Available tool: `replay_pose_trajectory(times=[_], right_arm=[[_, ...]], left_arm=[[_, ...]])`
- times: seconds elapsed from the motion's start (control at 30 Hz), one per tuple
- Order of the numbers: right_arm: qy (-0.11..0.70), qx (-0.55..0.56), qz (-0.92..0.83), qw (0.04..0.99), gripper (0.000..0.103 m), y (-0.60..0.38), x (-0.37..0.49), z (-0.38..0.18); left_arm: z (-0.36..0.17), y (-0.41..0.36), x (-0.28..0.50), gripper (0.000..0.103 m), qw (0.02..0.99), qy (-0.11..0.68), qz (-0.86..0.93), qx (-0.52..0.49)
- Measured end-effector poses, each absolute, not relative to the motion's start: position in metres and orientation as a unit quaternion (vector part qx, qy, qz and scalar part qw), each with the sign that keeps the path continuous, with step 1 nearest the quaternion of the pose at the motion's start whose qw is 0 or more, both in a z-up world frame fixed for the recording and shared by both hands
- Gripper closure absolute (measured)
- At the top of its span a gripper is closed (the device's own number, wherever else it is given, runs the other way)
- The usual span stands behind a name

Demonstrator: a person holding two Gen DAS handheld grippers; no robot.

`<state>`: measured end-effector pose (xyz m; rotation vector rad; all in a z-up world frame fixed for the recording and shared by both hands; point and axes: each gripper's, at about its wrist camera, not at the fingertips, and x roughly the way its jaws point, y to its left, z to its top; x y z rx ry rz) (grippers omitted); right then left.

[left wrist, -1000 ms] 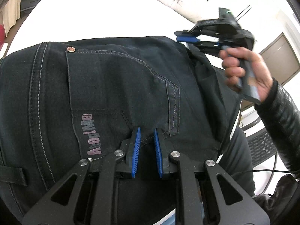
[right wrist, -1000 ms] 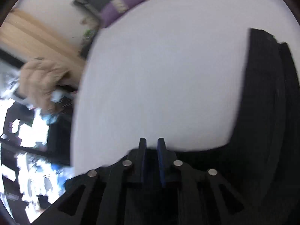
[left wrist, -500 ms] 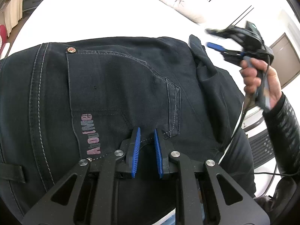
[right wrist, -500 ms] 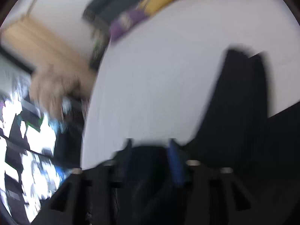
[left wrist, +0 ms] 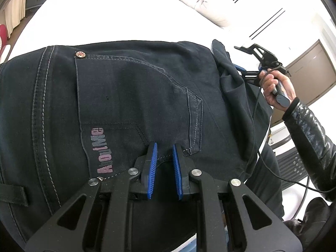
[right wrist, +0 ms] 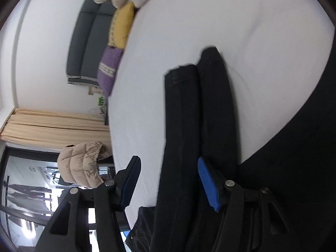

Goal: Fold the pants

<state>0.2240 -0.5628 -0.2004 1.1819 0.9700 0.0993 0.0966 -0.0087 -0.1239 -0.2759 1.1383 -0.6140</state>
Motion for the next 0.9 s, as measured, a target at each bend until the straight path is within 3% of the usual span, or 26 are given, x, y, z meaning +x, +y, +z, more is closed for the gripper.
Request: replay_pose_trajectory(times=[0.07, 0.13, 0.3, 0.37, 0.4, 0.43, 0.63, 0.8, 0.9], right_arm=[[0.442, 0.547, 0.035, 0.710, 0.043, -0.568, 0.222, -0.210], [0.436, 0.567, 0.032, 0.698, 0.052, -0.573, 0.224, -0.218], [0.424, 0.563, 0.041, 0.708, 0.052, -0.578, 0.232, -0.217], [0.420, 0.552, 0.048, 0.719, 0.064, -0.577, 0.237, -0.217], [0.422, 0.543, 0.046, 0.725, 0.086, -0.577, 0.239, -0.217], [0.423, 0.536, 0.042, 0.729, 0.095, -0.578, 0.238, -0.217], [0.370, 0.502, 0.036, 0.781, 0.098, -0.596, 0.199, -0.175], [0.281, 0.502, -0.001, 0.818, 0.098, -0.650, 0.108, -0.119], [0.257, 0.511, -0.044, 0.819, 0.098, -0.677, 0.044, -0.119]], left_arm=[[-0.123, -0.008, 0.098, 0.088, 0.789, 0.530, -0.285, -0.128], [-0.123, -0.008, 0.098, 0.088, 0.788, 0.530, -0.285, -0.128], [-0.123, -0.009, 0.099, 0.088, 0.787, 0.532, -0.285, -0.128], [-0.123, -0.009, 0.100, 0.088, 0.787, 0.533, -0.284, -0.127], [-0.123, -0.010, 0.100, 0.088, 0.787, 0.534, -0.283, -0.127], [-0.123, -0.010, 0.100, 0.088, 0.787, 0.534, -0.282, -0.126], [-0.121, -0.014, 0.100, 0.088, 0.789, 0.535, -0.277, -0.119], [-0.120, -0.016, 0.098, 0.088, 0.791, 0.534, -0.274, -0.120], [-0.119, -0.017, 0.098, 0.088, 0.791, 0.535, -0.270, -0.128]])
